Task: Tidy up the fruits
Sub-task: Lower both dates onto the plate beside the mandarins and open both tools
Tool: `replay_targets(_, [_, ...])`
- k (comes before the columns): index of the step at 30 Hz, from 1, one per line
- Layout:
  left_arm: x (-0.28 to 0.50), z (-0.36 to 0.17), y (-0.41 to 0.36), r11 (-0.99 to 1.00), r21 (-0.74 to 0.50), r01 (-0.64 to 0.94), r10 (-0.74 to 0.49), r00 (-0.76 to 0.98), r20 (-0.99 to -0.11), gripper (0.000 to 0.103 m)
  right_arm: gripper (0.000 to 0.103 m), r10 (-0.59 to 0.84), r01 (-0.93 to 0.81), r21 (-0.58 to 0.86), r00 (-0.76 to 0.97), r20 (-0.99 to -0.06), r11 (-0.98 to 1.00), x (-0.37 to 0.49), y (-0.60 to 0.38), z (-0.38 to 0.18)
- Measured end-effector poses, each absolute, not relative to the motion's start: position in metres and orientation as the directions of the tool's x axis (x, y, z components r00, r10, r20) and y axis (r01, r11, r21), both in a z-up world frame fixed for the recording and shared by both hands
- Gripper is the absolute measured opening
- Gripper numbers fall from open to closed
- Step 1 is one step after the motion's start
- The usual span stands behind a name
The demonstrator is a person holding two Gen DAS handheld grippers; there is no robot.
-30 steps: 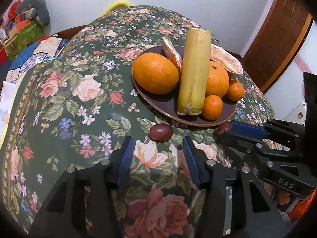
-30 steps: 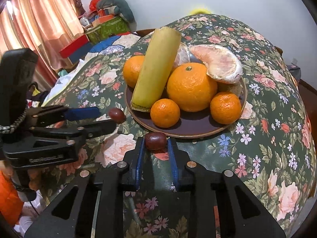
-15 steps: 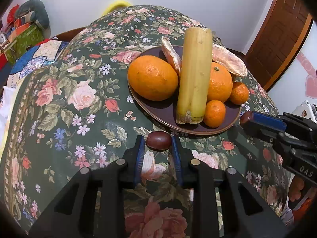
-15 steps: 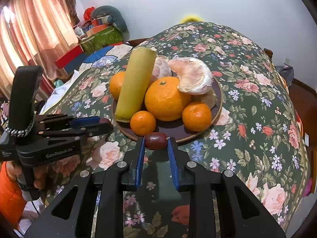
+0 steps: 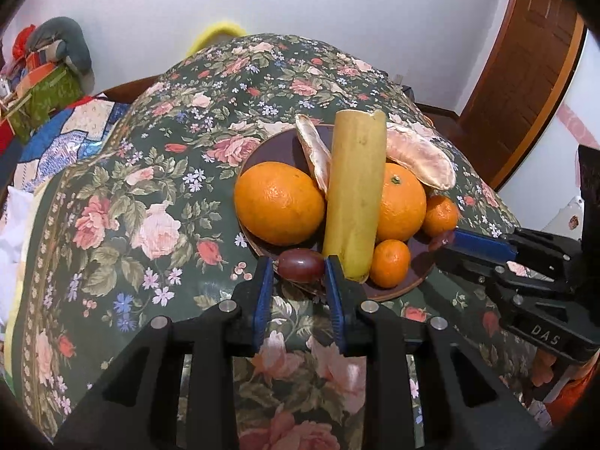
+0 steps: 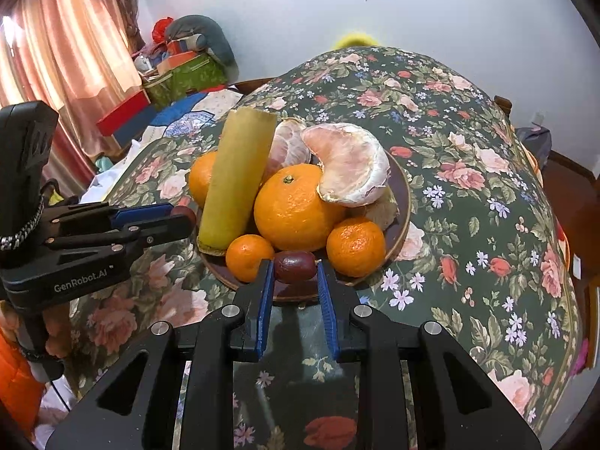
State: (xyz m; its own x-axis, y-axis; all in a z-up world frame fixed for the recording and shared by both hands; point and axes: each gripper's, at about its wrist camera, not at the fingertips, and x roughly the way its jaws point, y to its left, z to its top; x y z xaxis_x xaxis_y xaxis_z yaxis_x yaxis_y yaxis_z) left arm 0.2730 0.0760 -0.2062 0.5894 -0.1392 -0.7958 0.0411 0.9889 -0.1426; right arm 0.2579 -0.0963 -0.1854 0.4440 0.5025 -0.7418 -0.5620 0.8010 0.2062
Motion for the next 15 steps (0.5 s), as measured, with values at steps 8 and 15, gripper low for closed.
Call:
replay_targets(8, [0.2765, -0.2068, 0.0750, 0.989, -0.142, 0.041, -0.139, 0.592, -0.794, 0.028, 0.022, 0.498, -0.564, 0.204, 0.436, -0.750, 0.800, 0.2621, -0.0935, -0.1922])
replay_targets(15, [0.2773, -0.2073, 0.0793, 0.987, -0.158, 0.025, -0.142, 0.586, -0.798, 0.037, 0.026, 0.489, -0.571, 0.199, 0.417, -0.766, 0.797, 0.2635, -0.0908, -0.1957])
